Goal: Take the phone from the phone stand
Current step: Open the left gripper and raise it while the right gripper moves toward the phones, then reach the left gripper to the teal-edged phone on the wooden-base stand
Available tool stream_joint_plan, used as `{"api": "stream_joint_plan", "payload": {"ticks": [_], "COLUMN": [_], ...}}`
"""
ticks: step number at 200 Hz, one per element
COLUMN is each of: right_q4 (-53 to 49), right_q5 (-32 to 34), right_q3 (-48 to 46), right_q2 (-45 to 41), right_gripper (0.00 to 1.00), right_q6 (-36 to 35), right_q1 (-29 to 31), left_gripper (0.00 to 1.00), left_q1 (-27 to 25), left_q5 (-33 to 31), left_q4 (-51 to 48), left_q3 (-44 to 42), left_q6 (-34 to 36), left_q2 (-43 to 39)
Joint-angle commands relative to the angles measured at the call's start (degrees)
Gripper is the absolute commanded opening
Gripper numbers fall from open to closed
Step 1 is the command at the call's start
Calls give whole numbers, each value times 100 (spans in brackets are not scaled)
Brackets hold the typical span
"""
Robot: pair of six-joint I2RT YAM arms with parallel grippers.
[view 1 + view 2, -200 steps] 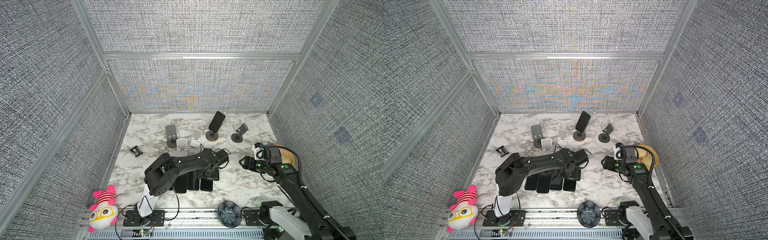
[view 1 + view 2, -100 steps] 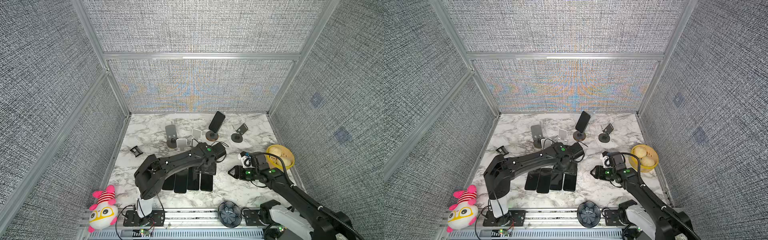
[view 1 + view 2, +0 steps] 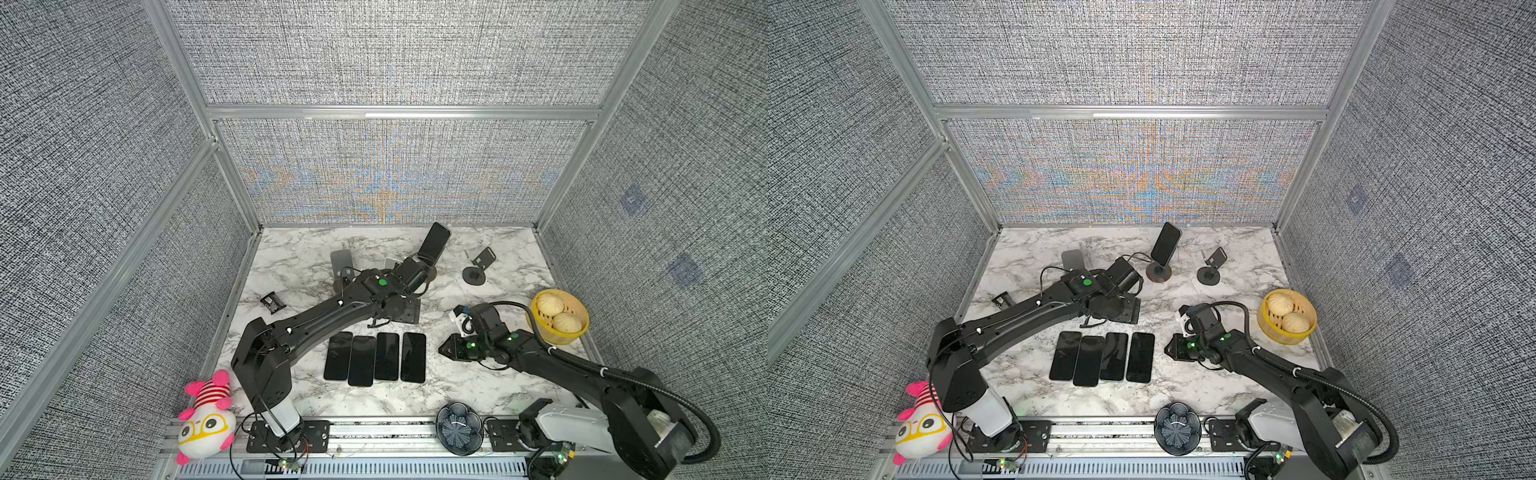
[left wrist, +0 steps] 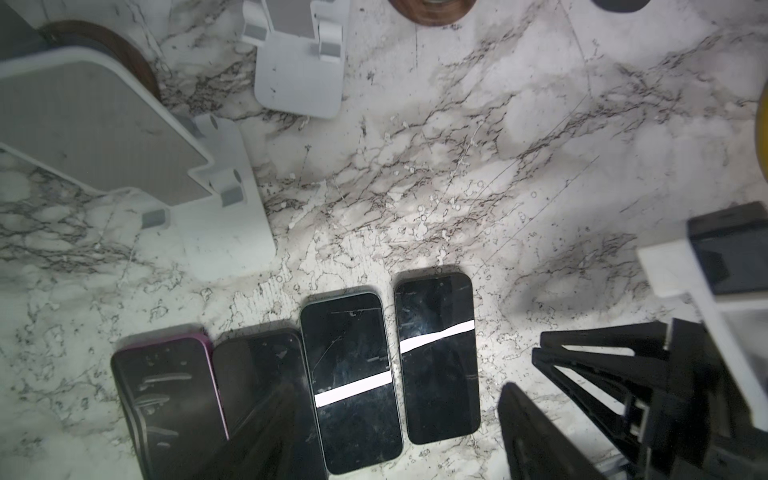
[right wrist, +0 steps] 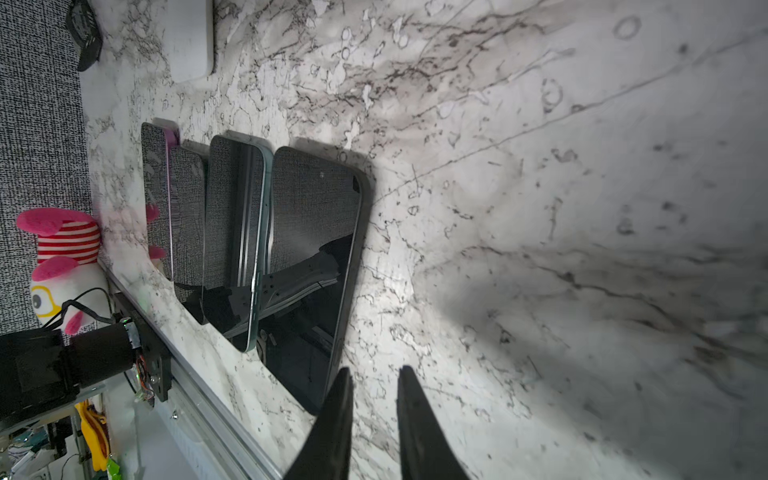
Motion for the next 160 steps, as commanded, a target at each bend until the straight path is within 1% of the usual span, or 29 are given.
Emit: {"api": "stream_joint_plan", "payload": {"ticks": [1,36,79,112,160], "right_q4": [388,671,933,1035,1231], "right_q5": [123,165,187,231,203], "right_q3": [114,174,156,193,296], "right_q2": [250,656,935,1095,1367], "right_gripper": [21,21,21,21,21], "right_q6": [85,176,293,331,410], "right_q1": [126,272,433,555,687], "left_gripper": [78,78,78,78,78], "left_q1": [19,63,166,272,286], "left_q5": [62,38,-98,-62,-16], "left_q4": [676,1008,1525,1555,1490], "left_q3": [-135,-312,-561,-420,-328], "left_q6": [241,397,637,703,699], "left_q2": [-151,-319,-492,-399,-270]}}
